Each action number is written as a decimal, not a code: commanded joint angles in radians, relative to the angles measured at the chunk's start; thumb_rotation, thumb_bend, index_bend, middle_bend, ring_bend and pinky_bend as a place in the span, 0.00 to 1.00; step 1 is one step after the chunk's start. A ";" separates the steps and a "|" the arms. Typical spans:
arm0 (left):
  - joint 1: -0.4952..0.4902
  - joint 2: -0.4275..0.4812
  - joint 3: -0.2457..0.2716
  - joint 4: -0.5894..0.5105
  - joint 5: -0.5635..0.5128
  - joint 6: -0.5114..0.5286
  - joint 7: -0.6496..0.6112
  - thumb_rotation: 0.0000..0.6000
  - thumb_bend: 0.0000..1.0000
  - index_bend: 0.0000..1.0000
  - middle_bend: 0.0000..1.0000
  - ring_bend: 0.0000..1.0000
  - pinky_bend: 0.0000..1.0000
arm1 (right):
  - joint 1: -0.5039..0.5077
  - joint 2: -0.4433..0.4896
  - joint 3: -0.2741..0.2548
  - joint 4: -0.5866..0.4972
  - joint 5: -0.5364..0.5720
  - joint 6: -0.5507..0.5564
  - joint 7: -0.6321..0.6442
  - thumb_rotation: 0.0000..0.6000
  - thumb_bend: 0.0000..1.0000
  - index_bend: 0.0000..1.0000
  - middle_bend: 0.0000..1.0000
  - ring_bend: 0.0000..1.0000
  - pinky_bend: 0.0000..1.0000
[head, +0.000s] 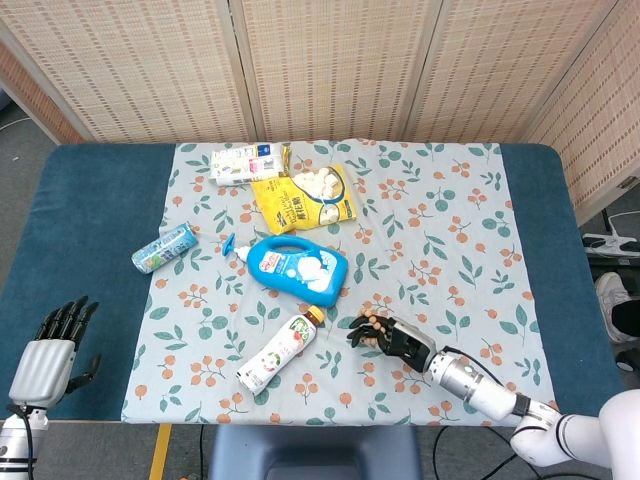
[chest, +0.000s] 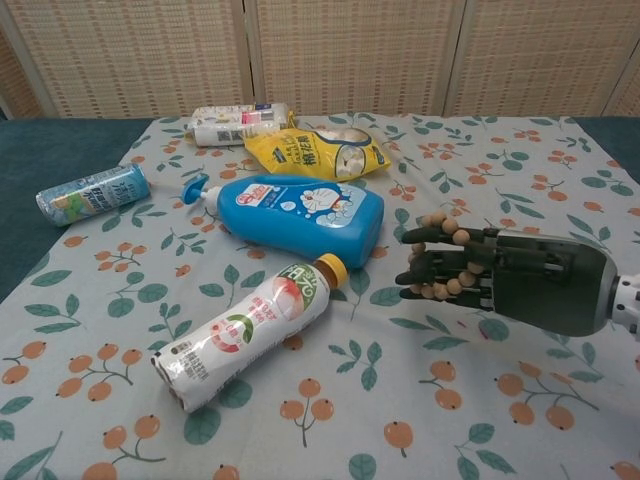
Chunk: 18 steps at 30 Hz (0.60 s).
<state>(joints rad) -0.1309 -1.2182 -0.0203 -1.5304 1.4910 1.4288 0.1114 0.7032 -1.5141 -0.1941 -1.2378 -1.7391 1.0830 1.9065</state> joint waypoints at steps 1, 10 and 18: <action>0.000 0.001 0.000 0.000 0.001 0.001 -0.002 1.00 0.44 0.00 0.00 0.00 0.12 | -0.003 0.006 0.003 0.002 0.014 -0.001 -0.058 1.00 1.00 0.22 0.43 0.13 0.10; 0.000 0.003 0.001 -0.002 0.003 0.001 -0.010 1.00 0.44 0.00 0.00 0.00 0.12 | -0.084 -0.008 0.093 0.020 0.174 -0.002 -0.526 1.00 1.00 0.27 0.44 0.14 0.10; 0.002 0.003 0.002 -0.005 0.006 0.005 -0.005 1.00 0.44 0.00 0.00 0.00 0.12 | -0.119 -0.040 0.126 0.153 0.205 0.022 -0.973 1.00 1.00 0.53 0.58 0.26 0.10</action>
<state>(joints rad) -0.1290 -1.2161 -0.0181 -1.5343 1.4962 1.4327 0.1066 0.6133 -1.5310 -0.0934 -1.1713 -1.5625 1.0911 1.1681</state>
